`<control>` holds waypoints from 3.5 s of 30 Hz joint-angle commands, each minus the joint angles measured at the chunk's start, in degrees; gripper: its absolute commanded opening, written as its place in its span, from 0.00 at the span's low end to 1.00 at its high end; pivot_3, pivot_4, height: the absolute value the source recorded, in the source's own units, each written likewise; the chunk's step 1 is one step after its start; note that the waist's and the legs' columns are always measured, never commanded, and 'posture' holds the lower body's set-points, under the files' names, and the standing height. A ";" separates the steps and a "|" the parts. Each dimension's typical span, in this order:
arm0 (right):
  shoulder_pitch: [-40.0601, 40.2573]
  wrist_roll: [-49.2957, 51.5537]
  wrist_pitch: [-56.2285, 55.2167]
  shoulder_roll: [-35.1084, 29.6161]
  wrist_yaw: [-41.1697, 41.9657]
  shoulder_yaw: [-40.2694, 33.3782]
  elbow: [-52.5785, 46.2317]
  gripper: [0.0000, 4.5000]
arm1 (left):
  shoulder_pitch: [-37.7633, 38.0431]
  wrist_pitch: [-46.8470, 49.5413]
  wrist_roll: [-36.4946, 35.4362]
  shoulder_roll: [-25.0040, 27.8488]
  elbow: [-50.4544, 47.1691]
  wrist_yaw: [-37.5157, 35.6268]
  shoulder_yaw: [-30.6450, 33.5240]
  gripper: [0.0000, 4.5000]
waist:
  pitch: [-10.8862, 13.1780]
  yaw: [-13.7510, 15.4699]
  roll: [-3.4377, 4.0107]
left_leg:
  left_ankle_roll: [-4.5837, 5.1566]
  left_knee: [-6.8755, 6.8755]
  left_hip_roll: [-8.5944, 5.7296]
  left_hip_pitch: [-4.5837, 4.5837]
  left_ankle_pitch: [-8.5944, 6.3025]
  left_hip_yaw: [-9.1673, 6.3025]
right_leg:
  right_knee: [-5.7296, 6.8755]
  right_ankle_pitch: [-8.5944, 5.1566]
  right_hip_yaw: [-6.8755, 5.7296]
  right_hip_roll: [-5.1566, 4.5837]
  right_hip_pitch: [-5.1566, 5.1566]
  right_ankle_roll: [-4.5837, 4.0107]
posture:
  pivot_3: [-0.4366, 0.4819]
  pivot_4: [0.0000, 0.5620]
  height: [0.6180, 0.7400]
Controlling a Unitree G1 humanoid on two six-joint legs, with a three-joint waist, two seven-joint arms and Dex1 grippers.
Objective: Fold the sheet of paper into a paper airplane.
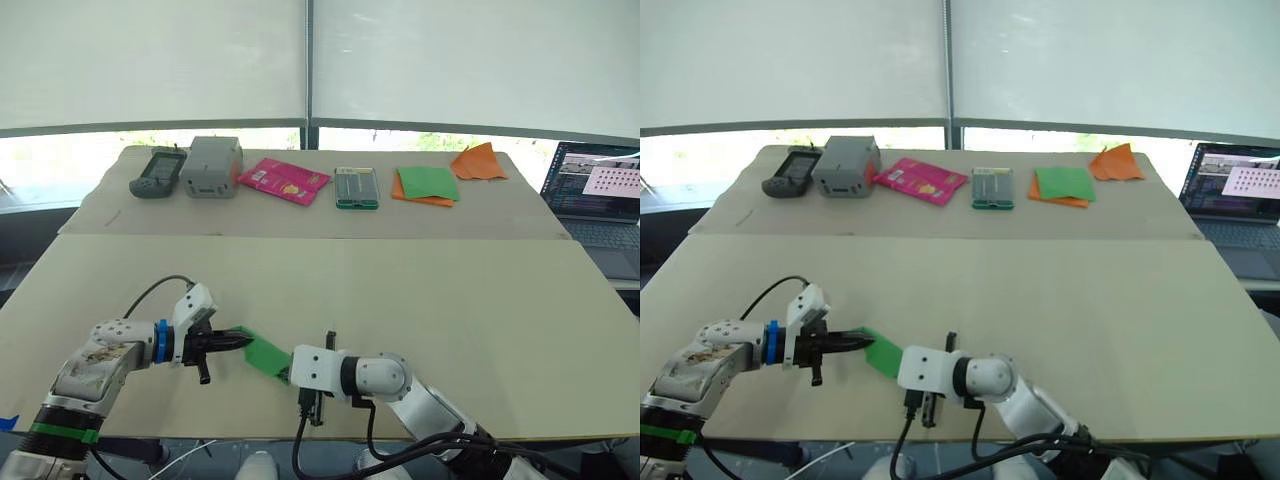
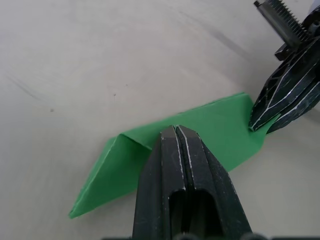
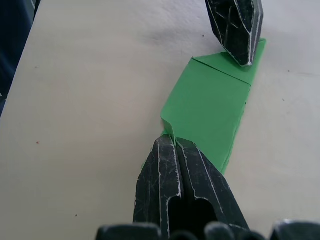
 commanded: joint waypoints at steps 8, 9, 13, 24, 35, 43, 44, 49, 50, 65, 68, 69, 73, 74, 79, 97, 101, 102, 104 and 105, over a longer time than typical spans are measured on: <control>-1.11 1.77 3.35 -1.01 1.56 -2.77 -4.70 0.00 | -0.19 -7.11 7.52 -2.25 2.87 1.06 -5.17 0.00 | -0.06 -0.15 -0.02 | 0.18 0.00 0.00 0.03 0.11 -0.02 | 0.08 0.01 -0.01 0.03 0.02 0.01 | 0.48 0.27 1.00; -1.02 1.93 3.69 -0.97 1.55 -3.00 -4.92 0.00 | -0.11 -7.94 8.31 -2.42 3.28 1.09 -5.79 0.00 | -0.06 -0.12 -0.01 | 0.17 0.00 0.00 0.03 0.10 -0.02 | 0.09 0.01 -0.01 0.03 0.03 0.01 | 0.48 0.27 1.00; -0.79 2.32 5.03 -0.92 1.15 -3.87 -6.22 0.00 | 0.07 -9.94 9.99 -3.07 4.44 1.30 -7.25 0.00 | -0.16 -0.03 0.05 | 0.10 0.00 0.00 0.06 0.06 -0.01 | 0.08 0.01 -0.01 0.02 0.07 0.01 | 0.48 0.27 1.00; 0.64 2.80 4.93 -0.92 0.08 -5.29 -8.45 0.35 | 0.19 -12.24 11.49 -3.00 5.87 1.62 -8.29 0.00 | -0.30 0.08 0.14 | 0.10 0.01 0.00 0.09 0.06 -0.01 | 0.10 0.01 0.00 0.02 0.08 0.02 | 0.48 0.27 1.00; 1.70 12.99 8.99 2.25 -0.09 -12.09 -15.11 0.17 | 0.28 -14.02 13.30 -3.04 6.57 2.11 -9.01 0.00 | -0.37 0.11 0.21 | 0.10 0.01 0.00 0.11 0.06 -0.01 | 0.10 0.01 -0.01 0.02 0.10 0.02 | 0.48 0.27 1.00; 1.20 10.34 10.33 2.66 -3.93 -7.74 -8.21 0.01 | 0.49 -14.48 13.38 -3.12 6.89 2.38 -8.55 0.00 | -0.42 0.11 0.26 | 0.08 0.01 0.00 0.13 0.05 -0.01 | 0.12 0.01 0.00 0.02 0.09 0.01 | 0.48 0.27 1.00; 1.28 10.46 10.56 2.79 -4.17 -7.48 -7.90 0.01 | 0.52 -14.46 13.31 -3.06 6.79 2.36 -8.50 0.00 | -0.42 0.11 0.25 | 0.09 0.01 0.00 0.13 0.05 -0.01 | 0.12 0.01 0.00 0.02 0.09 0.01 | 0.48 0.27 1.00; 2.33 9.27 10.55 1.98 -5.09 -4.68 -4.09 0.01 | 0.79 -14.29 13.03 -2.99 6.44 2.55 -8.13 0.00 | -0.46 0.10 0.29 | 0.09 0.01 0.00 0.13 0.06 -0.01 | 0.13 0.01 0.00 0.02 0.09 0.01 | 0.48 0.27 1.00; 2.40 9.24 10.46 1.87 -4.99 -4.29 -3.57 0.01 | 0.83 -14.32 13.06 -2.97 6.44 2.55 -8.13 0.00 | -0.46 0.08 0.29 | 0.09 0.01 0.00 0.13 0.06 -0.01 | 0.13 0.00 0.00 0.02 0.09 0.01 | 0.48 0.27 1.00; 3.08 9.33 19.29 1.68 -4.55 -1.20 3.58 0.01 | -0.79 -9.47 8.00 -2.21 3.35 -0.47 -5.18 0.00 | -0.74 -0.56 0.24 | 0.02 -0.04 0.01 0.32 0.01 -0.02 | 0.20 0.00 0.01 0.04 0.12 0.01 | 0.48 0.27 1.00; 2.85 8.72 20.05 1.30 -4.68 -0.57 4.60 0.01 | -3.26 -5.48 3.79 -1.74 2.26 -3.78 -3.57 0.00 | -0.69 -0.67 0.17 | 0.02 -0.04 0.02 0.32 0.01 -0.02 | 0.19 0.00 0.01 0.04 0.10 0.01 | 0.48 0.27 1.00; 2.78 8.66 20.27 1.34 -4.88 -0.57 4.86 0.01 | -3.88 -4.41 2.79 -1.65 1.92 -4.62 -3.29 0.00 | -0.69 -0.68 0.14 | 0.02 -0.05 0.01 0.31 0.01 -0.03 | 0.19 0.00 0.00 0.04 0.09 0.01 | 0.48 0.27 1.00; 2.28 8.69 20.55 1.99 -5.63 -0.85 5.52 0.01 | -7.57 -2.91 1.98 -1.39 1.82 -9.82 -6.06 0.00 | -0.70 -0.71 0.09 | 0.02 -0.06 0.01 0.31 0.01 -0.05 | 0.19 0.00 -0.01 0.06 0.09 0.01 | 0.48 0.27 1.00; 2.22 8.67 20.59 2.09 -5.77 -0.90 5.57 0.01 | -8.20 -3.47 2.62 -1.80 2.32 -10.48 -6.99 0.00 | -0.71 -0.71 0.09 | 0.02 -0.06 0.01 0.31 0.01 -0.06 | 0.19 0.00 -0.01 0.06 0.09 0.01 | 0.48 0.27 1.00; 2.03 8.72 21.08 3.16 -6.74 -1.28 5.51 0.01 | -12.20 -12.95 10.48 -5.94 10.49 -10.44 -13.31 0.00 | -0.77 -0.97 0.07 | 0.04 -0.06 0.01 0.33 0.02 -0.06 | 0.19 0.00 0.00 0.10 0.08 0.00 | 0.48 0.27 1.00; 2.63 9.25 25.26 3.53 -9.49 -2.12 3.63 0.01 | -13.99 -22.00 17.34 -7.39 15.51 -14.53 -17.73 0.00 | -0.84 -1.21 0.10 | 0.18 -0.05 0.02 0.33 0.10 -0.15 | 0.22 0.00 0.03 0.16 0.12 0.00 | 0.48 0.27 1.00; 2.33 9.30 25.23 3.51 -9.55 -1.98 3.67 0.01 | -14.49 -23.84 19.84 -7.59 18.32 -11.94 -18.01 0.00 | -0.86 -1.19 0.13 | 0.18 -0.06 0.02 0.35 0.09 -0.15 | 0.22 0.00 0.03 0.16 0.13 0.00 | 0.48 0.27 1.00; 2.30 9.38 25.21 3.44 -9.53 -2.00 3.53 0.01 | -14.52 -24.00 20.20 -7.78 18.72 -11.19 -18.03 0.00 | -0.87 -1.19 0.14 | 0.17 -0.06 0.02 0.36 0.09 -0.16 | 0.22 0.00 0.03 0.16 0.13 0.00 | 0.48 0.27 1.00; 2.29 9.53 25.22 3.31 -9.56 -2.01 3.31 0.01 | -14.47 -24.34 20.70 -7.97 19.30 -10.45 -18.19 0.00 | -0.87 -1.18 0.14 | 0.12 -0.05 0.02 0.37 0.06 -0.16 | 0.23 0.00 0.03 0.16 0.14 0.00 | 0.48 0.27 1.00; 2.28 9.58 25.24 3.23 -9.59 -2.05 3.16 0.01 | -14.25 -24.60 21.01 -7.86 19.54 -10.26 -18.41 0.00 | -0.87 -1.18 0.14 | 0.12 -0.05 0.02 0.37 0.06 -0.16 | 0.23 0.00 0.03 0.16 0.13 0.01 | 0.48 0.27 1.00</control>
